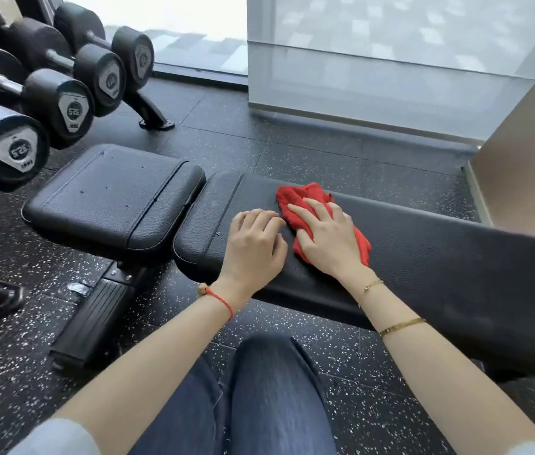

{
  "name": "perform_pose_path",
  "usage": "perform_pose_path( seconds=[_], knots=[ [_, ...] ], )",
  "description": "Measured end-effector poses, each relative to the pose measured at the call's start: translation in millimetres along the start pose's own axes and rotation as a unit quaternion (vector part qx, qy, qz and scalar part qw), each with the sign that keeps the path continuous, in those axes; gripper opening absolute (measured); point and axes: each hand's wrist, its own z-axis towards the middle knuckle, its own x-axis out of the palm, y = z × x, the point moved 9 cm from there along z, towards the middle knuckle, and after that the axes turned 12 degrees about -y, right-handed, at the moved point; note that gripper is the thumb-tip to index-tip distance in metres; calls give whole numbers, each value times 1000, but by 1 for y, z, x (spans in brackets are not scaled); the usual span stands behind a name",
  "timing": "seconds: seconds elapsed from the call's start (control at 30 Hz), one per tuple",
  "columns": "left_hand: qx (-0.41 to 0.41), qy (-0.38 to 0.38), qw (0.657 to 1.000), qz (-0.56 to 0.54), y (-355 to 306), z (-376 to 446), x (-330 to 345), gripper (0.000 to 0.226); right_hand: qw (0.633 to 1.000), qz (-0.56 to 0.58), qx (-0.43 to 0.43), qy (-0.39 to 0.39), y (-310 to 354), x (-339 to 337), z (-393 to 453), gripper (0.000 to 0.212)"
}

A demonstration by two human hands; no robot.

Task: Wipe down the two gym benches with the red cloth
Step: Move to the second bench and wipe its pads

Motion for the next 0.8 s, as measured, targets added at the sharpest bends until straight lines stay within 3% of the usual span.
perform_pose_path(
  seconds=[0.23,0.43,0.57,0.7,0.8],
  knots=[
    [53,-48,995,70,61,30,-78,26,999,-13,32,20,2,17,38,51],
    [-13,-21,992,122,134,5,-82,34,999,12,7,47,39,47,84,50],
    [-55,-14,986,154,166,-15,-70,36,993,38,-100,56,92,57,91,48],
    [-68,-9,982,173,182,-22,-59,38,951,104,-279,80,131,46,47,50],
    [-87,-9,981,175,193,-21,-51,37,938,127,-312,78,126,37,17,50]
  ],
)
